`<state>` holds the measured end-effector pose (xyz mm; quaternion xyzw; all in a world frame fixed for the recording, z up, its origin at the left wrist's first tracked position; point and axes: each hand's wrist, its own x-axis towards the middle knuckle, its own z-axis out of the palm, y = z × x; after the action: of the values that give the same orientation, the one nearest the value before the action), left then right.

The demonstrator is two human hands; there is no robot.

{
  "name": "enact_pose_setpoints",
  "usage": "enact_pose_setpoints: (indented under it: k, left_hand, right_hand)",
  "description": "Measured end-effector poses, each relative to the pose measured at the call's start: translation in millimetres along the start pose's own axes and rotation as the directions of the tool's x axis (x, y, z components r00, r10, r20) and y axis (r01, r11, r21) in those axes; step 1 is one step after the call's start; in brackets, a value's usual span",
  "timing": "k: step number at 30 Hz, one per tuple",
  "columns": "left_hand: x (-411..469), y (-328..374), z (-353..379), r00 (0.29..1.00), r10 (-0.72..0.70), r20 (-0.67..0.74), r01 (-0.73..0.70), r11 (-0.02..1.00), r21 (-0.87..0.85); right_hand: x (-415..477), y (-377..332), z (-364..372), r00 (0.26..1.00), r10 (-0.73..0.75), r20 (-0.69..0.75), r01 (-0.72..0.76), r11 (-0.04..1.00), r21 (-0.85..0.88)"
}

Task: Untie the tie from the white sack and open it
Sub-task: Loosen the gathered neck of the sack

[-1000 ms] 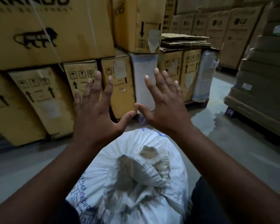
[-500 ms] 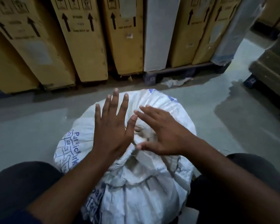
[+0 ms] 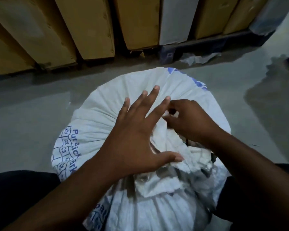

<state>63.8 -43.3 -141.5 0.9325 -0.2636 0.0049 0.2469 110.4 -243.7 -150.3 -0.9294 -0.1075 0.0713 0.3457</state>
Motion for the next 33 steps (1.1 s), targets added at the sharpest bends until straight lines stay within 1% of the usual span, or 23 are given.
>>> enact_pose_setpoints:
  k: [2,4,6,7,8,10,11,14,15,17,20,24,26,30,33]
  left_hand:
    - [-1.8,-8.0,6.7,0.995,-0.083,0.059,0.080,0.995,0.051]
    - [-4.1,-16.8,9.9,0.982,-0.168,0.091,0.167,0.986,0.018]
    - [-5.5,-21.3,10.6,0.974,-0.212,0.082,0.216,0.976,-0.038]
    - [-6.3,-22.1,11.4,0.973,-0.224,0.056,0.226,0.973,-0.046]
    - [-6.2,-22.8,12.8,0.971,-0.239,0.024,0.240,0.970,-0.047]
    - [-3.3,-24.6,14.7,0.953,-0.301,-0.033,0.298,0.952,-0.064]
    - [-1.5,-27.1,14.6,0.937,-0.344,-0.053,0.338,0.936,-0.095]
    - [4.8,-36.9,12.1,0.868,-0.490,-0.081,0.458,0.853,-0.251]
    - [6.0,-40.1,10.6,0.846,-0.523,-0.100,0.473,0.824,-0.313]
    - [8.4,-45.1,6.4,0.803,-0.580,-0.139,0.490,0.774,-0.401]
    - [12.6,-48.9,1.9,0.750,-0.647,-0.138,0.530,0.713,-0.459]
    - [11.5,-49.1,-0.9,0.727,-0.676,-0.123,0.549,0.679,-0.487]
    - [9.6,-50.2,-3.7,0.714,-0.692,-0.108,0.562,0.657,-0.502]
    - [8.7,-52.2,-10.3,0.691,-0.716,-0.102,0.574,0.628,-0.526]
    - [10.8,-52.6,-13.7,0.677,-0.730,-0.096,0.577,0.607,-0.547]
  right_hand:
    - [2.5,1.7,1.6,0.999,0.029,-0.028,-0.029,1.000,0.011]
    - [2.4,-1.6,1.4,0.997,0.061,-0.043,-0.059,0.998,0.033]
    - [-0.5,-7.6,-3.0,0.993,0.076,-0.092,-0.071,0.996,0.057]
    - [-3.3,-10.4,-6.0,0.989,0.059,-0.134,-0.055,0.998,0.036]
    - [-6.7,-13.3,-9.5,0.983,0.014,-0.184,-0.018,1.000,-0.022]
    - [-14.9,-21.0,-16.6,0.953,-0.134,-0.271,0.089,0.981,-0.171]
    - [-19.8,-26.1,-19.4,0.927,-0.213,-0.309,0.149,0.965,-0.217]
    - [-35.8,-38.3,-21.1,0.822,-0.422,-0.383,0.336,0.901,-0.273]
    - [-40.6,-41.2,-19.3,0.793,-0.477,-0.380,0.389,0.875,-0.287]
    - [-47.3,-45.2,-12.8,0.757,-0.546,-0.360,0.457,0.835,-0.305]
    - [-51.2,-46.6,-1.6,0.731,-0.581,-0.358,0.459,0.807,-0.372]
    - [-49.8,-47.8,4.0,0.681,-0.631,-0.371,0.467,0.765,-0.445]
    - [-48.8,-49.6,4.4,0.687,-0.633,-0.357,0.477,0.763,-0.436]
    - [-49.6,-52.4,7.9,0.721,-0.629,-0.292,0.484,0.757,-0.438]
    - [-50.3,-53.3,11.2,0.727,-0.644,-0.238,0.521,0.743,-0.421]
